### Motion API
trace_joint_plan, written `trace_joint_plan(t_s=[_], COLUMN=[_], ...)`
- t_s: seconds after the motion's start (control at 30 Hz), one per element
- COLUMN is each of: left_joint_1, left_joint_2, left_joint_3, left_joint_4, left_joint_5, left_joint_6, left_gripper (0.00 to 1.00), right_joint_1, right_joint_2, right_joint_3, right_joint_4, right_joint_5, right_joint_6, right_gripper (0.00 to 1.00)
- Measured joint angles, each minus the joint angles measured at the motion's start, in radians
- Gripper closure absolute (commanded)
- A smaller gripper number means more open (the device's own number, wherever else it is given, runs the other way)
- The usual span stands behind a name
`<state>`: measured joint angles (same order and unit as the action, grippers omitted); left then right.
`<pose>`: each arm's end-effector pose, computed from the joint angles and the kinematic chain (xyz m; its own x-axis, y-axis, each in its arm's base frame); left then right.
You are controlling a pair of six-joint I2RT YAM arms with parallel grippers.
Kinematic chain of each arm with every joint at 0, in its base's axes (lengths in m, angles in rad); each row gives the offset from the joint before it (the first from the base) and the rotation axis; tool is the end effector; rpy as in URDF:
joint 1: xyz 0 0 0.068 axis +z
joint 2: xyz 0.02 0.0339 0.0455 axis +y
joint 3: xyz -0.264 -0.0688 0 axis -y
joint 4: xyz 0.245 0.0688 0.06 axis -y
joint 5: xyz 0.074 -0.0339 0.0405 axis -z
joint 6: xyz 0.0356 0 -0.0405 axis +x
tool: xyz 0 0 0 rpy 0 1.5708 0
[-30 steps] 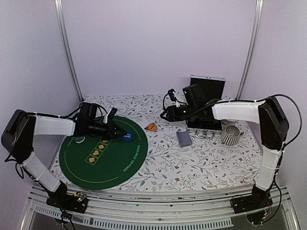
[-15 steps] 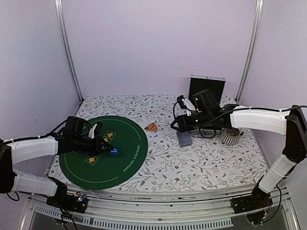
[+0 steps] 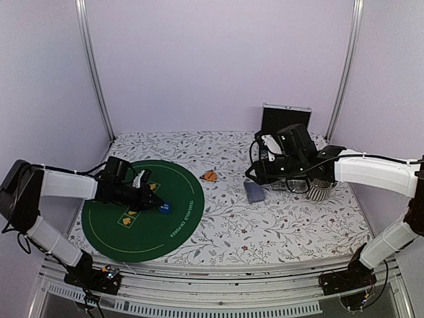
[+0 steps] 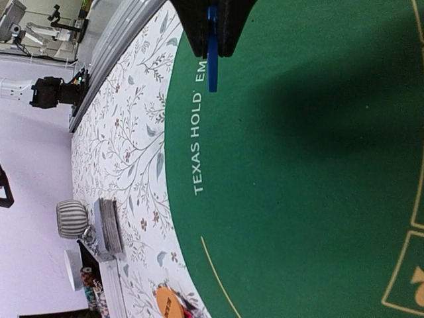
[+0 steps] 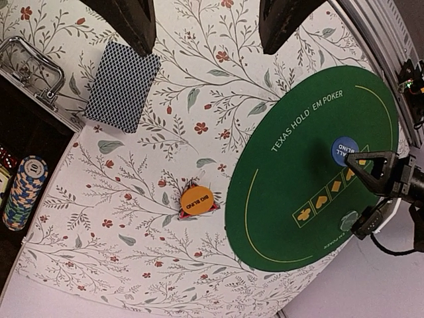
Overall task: Distribute texas hold em gaming equipment
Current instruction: Place the small blind button in the small blind area.
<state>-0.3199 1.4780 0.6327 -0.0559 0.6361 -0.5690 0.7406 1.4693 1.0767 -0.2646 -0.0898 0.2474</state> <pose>0.2465 -0.1039 0.1524 -0.9519 -0.1412 -0.2719 0.1070 0.6785 -0.7268 0.2408 0.2245 0.2710 -0.6146 -0.2314 -0.7542 -0.5919 0.7672 0.2470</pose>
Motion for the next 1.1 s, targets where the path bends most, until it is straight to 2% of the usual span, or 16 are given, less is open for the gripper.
trace_joint_plan(t_s=[0.37,0.5,0.67,0.77,0.87,1.1], left_joint_1=[-0.042,-0.042,-0.04,-0.033,-0.029,-0.029], left_joint_2=[0.106,0.133,0.13,0.089,0.033,-0.08], left_joint_3=[-0.092,-0.089,-0.064,-0.032,0.006,0.094], left_joint_4=[0.152,0.184,0.12,0.05,-0.027,-0.122], left_joint_5=[0.055,0.068,0.013,-0.063,-0.158,-0.3], left_joint_6=[-0.035,-0.03,0.007,0.034,0.066,0.125], left_gripper=[0.99,0.74,0.55,0.46,0.43,0.41], right_joint_1=[0.035,0.053,0.064,0.066,0.066,0.04], right_joint_2=[0.032,0.053,0.082,0.103,0.152,0.423], right_joint_3=[-0.003,0.009,0.042,0.065,0.118,0.398], right_joint_4=[-0.019,-0.028,-0.029,-0.028,-0.029,-0.006], right_joint_5=[0.01,0.01,0.01,0.009,0.008,-0.005], right_joint_6=[0.003,0.003,0.002,-0.001,-0.013,-0.071], right_gripper=[0.45,0.44,0.42,0.41,0.41,0.37])
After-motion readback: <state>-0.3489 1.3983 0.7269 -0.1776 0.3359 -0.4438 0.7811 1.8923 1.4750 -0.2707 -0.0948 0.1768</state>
